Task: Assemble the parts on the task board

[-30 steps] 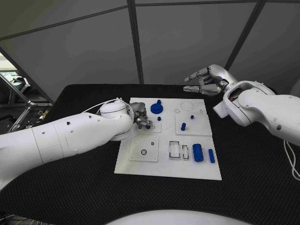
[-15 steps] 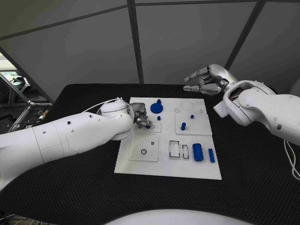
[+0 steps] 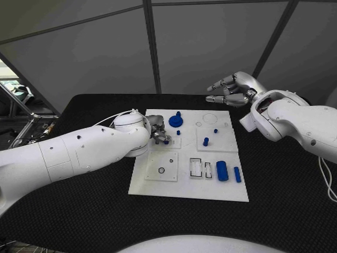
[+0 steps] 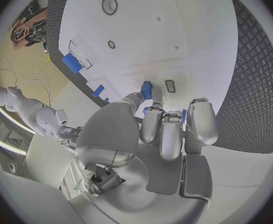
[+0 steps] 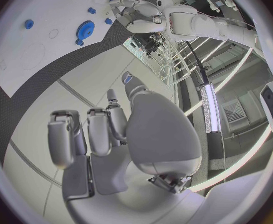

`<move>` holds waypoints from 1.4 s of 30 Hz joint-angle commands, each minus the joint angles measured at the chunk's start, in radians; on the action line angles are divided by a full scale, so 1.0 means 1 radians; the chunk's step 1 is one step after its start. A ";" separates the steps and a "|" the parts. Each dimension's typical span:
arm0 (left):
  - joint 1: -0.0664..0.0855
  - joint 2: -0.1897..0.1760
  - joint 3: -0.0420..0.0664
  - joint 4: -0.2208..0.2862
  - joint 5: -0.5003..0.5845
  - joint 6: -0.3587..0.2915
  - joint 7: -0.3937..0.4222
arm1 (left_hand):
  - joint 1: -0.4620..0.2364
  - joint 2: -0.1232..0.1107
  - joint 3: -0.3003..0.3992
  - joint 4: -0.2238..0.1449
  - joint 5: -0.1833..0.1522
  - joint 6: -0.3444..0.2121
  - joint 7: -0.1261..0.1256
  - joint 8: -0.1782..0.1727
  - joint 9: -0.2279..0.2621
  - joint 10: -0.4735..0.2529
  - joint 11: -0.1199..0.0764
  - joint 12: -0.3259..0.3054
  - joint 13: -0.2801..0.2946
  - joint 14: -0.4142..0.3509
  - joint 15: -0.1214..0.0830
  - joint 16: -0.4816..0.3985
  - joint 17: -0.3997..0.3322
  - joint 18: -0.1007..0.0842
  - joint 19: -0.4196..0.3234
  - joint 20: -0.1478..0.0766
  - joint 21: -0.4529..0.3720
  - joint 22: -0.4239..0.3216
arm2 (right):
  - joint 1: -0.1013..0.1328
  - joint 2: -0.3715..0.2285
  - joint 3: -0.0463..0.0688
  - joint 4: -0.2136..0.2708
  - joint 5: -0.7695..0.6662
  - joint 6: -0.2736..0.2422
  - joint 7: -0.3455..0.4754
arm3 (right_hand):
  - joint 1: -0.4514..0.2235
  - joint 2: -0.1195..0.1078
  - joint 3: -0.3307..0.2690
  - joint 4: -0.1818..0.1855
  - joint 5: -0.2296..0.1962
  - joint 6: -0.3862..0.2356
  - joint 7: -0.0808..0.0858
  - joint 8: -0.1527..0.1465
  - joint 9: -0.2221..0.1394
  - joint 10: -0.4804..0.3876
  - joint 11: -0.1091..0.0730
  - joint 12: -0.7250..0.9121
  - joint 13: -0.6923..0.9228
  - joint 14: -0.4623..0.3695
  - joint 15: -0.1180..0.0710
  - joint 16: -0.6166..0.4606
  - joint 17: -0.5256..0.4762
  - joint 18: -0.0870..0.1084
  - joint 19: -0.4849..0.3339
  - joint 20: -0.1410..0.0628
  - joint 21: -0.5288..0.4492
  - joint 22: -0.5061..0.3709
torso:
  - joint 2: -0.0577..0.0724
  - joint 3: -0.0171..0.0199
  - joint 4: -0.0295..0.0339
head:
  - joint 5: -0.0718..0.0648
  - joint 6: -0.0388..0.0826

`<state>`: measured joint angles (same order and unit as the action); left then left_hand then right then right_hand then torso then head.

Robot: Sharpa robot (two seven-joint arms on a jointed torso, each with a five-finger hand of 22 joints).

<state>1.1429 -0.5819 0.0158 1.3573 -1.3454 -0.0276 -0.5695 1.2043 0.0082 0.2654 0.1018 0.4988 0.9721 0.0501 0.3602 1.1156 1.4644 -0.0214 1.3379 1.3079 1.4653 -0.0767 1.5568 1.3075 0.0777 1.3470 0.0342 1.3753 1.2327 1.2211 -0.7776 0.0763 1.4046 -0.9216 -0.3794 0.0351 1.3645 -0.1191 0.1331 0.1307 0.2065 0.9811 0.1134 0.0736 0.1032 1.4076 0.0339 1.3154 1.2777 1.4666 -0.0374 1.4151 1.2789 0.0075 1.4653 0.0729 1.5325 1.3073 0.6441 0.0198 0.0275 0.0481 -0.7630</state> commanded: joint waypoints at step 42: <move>-0.011 -0.026 0.046 0.018 0.080 -0.014 -0.011 | -0.168 -0.100 -0.163 0.192 -0.450 0.050 -0.029 -0.001 0.100 0.010 -0.021 0.000 0.146 0.100 -0.020 -0.004 0.245 -0.002 0.020 -0.017 -0.010 0.020 | 0.002 0.001 0.001 -0.010 0.010 -0.010 0.012 | -0.059 -0.007 -0.019 0.004 -0.005 0.006 0.001 -0.008 0.002 -0.004 -0.003 -0.008 -0.007 0.042 -0.007 -0.011 -0.005 0.011 0.062 -0.005 -0.008 0.195 | -0.001 0.0004 0.0004 | -0.004 0.005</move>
<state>1.1282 -0.6041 0.0559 1.3672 -1.2979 -0.0545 -0.5722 1.0371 -0.0843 0.1066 0.2931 0.0525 1.0166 0.0233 0.3609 1.2141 1.4657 -0.0393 1.3430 1.3078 1.4672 -0.0930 1.5568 1.3075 0.0776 1.3631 0.0181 1.3695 1.2538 1.2211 -0.7774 0.0763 1.3959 -0.9195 -0.3814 0.0352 1.3164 -0.1277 0.1202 0.1348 0.2065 0.9811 0.1134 0.0694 0.1032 1.4076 0.0339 1.3117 1.2723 1.4666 -0.0374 1.4113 1.2746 0.0075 1.4653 0.0729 1.5287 1.3073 0.6440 0.0194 0.0284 0.0442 -0.7597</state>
